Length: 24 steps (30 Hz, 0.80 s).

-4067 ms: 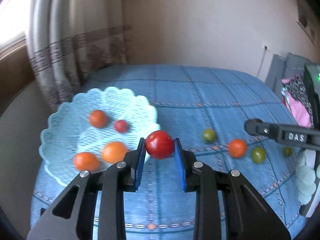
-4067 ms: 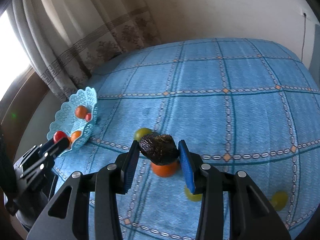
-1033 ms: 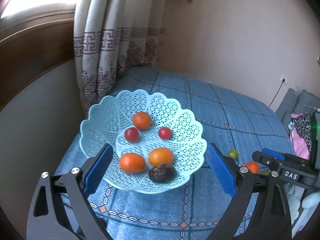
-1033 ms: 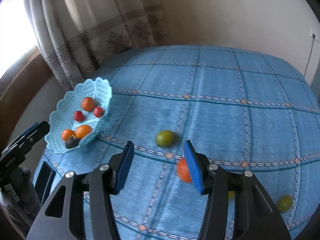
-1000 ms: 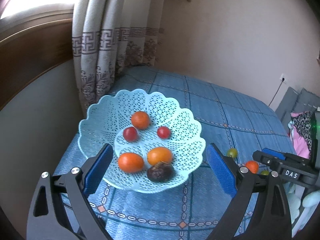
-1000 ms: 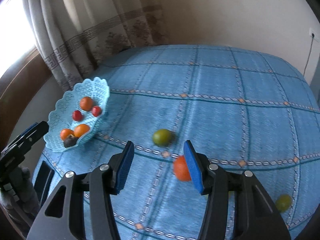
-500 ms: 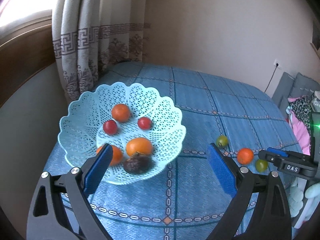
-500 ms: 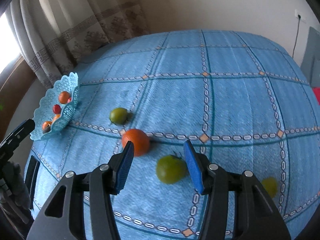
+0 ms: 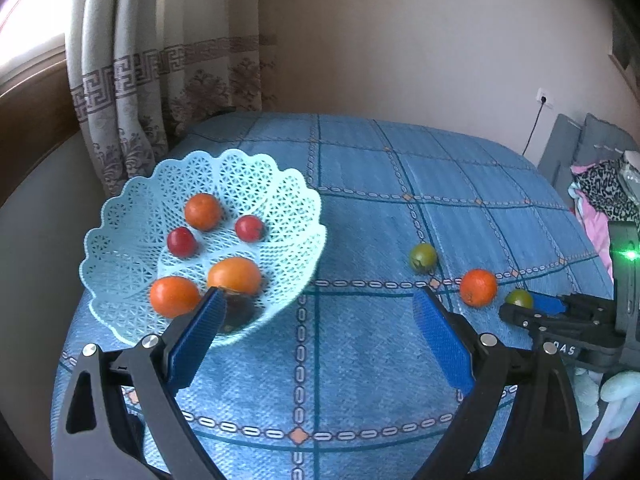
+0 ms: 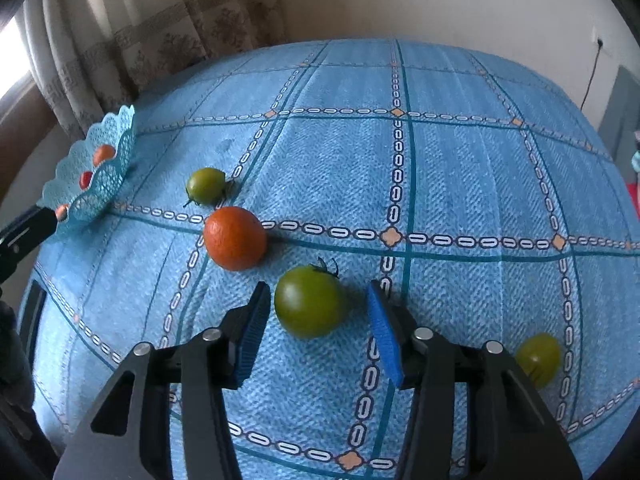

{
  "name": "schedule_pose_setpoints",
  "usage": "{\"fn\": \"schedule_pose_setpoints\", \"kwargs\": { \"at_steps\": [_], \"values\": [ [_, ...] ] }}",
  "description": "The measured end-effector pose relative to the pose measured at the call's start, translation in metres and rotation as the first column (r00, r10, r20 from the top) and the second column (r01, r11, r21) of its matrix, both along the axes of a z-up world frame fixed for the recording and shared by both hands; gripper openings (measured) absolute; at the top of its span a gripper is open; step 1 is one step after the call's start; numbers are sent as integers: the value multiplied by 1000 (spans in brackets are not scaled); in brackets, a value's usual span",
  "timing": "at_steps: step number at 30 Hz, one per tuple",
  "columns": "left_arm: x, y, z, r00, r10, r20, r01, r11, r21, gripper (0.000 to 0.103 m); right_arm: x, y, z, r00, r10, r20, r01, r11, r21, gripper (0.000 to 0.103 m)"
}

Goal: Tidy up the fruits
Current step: 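Move the right gripper to a green tomato while the left gripper approaches an orange, then close the right gripper on the green tomato while the left gripper grasps the orange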

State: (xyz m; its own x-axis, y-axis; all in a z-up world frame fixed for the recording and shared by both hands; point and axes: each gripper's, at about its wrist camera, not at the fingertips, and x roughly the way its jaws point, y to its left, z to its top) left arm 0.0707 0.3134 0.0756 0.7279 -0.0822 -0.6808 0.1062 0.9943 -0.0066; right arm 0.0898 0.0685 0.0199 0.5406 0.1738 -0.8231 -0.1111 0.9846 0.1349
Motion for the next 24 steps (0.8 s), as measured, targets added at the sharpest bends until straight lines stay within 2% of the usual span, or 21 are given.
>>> {"fn": "schedule_pose_setpoints", "kwargs": {
  "at_steps": [5, 8, 15, 24],
  "values": [
    [2, -15, -5, 1000, -22, -14, 23, 1000, 21, 96, -8, 7, 0, 999, 32, 25, -31, 999, -41, 35],
    [4, -24, -7, 999, -34, -24, 34, 999, 25, 96, -11, 6, 0, 999, 35, 36, -34, 998, -48, 34],
    [10, -47, -17, 997, -58, -47, 60, 997, 43, 96, -16, -13, 3, 999, 3, 52, -3, 1000, 4, 34],
    [17, -90, -30, 989, -130, -70, 134, 989, 62, 96, -26, -29, 7, 994, -17, 106, 18, 1000, -5, 34]
  ]
}}
